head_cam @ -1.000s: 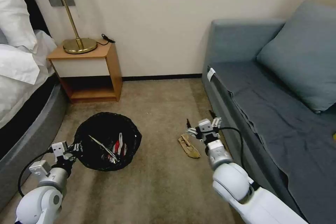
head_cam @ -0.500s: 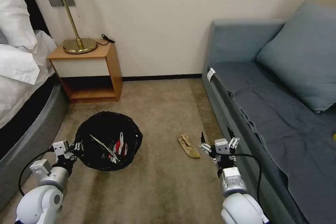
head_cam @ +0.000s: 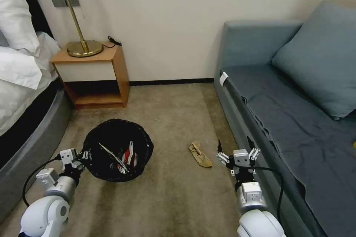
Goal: Pick up the trash bin, then pick up the garbage on the floor and place it into the trash bin.
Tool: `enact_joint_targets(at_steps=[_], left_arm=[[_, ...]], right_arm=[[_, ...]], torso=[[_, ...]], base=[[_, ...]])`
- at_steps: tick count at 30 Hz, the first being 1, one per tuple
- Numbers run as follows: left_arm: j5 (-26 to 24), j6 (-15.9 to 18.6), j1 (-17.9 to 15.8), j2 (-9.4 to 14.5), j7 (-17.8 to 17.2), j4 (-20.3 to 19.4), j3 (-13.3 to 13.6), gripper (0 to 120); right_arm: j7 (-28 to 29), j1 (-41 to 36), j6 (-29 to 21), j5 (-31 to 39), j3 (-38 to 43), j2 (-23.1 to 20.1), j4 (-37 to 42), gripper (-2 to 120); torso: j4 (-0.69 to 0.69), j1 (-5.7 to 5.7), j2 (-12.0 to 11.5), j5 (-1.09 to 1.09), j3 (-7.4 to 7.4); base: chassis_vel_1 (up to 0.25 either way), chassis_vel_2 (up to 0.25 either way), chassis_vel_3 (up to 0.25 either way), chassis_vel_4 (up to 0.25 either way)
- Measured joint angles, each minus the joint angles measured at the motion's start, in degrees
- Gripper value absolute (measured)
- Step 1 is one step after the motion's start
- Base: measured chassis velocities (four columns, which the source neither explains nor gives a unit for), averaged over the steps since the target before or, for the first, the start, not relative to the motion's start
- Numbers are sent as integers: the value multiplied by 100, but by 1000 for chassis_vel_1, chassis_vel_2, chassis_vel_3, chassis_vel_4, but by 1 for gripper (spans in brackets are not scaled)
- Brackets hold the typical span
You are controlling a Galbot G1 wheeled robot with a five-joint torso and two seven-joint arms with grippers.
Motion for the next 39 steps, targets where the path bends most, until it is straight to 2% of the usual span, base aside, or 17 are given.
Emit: enact_joint_targets(at_steps=[22,39], left_arm=[[4,0,-11,-31,-1,20,-11,4],[5,-11,-13,-46,-1,36,-20,4]], right_arm=[[-135,-63,140,-24,53,111,-56,100],[-164,-89,240,-81,34,149,-153,100]], torso=[[0,0,0,0,0],[0,0,0,1,1]], base=[[0,0,0,0],[-79,67,72,-74]])
